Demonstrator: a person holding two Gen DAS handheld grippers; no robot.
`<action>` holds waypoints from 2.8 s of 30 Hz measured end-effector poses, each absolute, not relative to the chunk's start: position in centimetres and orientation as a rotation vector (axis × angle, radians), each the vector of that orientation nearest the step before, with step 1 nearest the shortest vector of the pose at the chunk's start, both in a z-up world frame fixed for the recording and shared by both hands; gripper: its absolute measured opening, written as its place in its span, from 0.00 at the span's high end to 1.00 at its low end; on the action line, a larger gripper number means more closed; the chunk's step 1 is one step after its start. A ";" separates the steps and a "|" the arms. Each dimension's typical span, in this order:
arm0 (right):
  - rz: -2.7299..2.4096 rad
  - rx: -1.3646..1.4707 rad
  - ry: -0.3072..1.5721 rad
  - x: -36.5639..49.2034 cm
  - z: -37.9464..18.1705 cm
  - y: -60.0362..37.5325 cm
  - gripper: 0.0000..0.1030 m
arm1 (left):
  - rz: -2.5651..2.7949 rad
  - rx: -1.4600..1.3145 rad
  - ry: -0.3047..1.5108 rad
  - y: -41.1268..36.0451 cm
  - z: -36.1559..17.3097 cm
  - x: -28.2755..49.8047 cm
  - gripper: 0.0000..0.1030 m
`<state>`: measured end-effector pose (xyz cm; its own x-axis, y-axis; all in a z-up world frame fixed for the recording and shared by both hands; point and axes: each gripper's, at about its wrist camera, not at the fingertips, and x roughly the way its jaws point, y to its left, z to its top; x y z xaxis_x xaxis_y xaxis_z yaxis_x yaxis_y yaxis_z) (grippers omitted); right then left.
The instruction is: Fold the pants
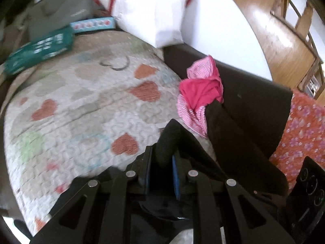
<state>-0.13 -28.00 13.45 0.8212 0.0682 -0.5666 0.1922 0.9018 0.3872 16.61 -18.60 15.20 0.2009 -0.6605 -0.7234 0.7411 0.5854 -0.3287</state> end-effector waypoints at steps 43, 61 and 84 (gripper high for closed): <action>0.452 -0.010 0.970 2.0 4.6 -10.2 0.40 | -0.526 -0.445 1.094 5.3 5.5 15.0 0.62; 0.377 0.302 0.933 1.1 8.4 -19.9 0.36 | -0.464 -0.460 1.132 2.6 3.4 11.5 0.53; 0.316 0.283 0.978 2.9 10.5 -23.5 0.28 | -0.355 -0.340 1.180 3.1 3.1 12.0 0.59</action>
<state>2.87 -23.49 10.48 0.5198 0.3853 -0.7625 -0.1339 0.9182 0.3727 12.04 3.08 3.05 0.3388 -0.4409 -0.8312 0.0913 0.8946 -0.4373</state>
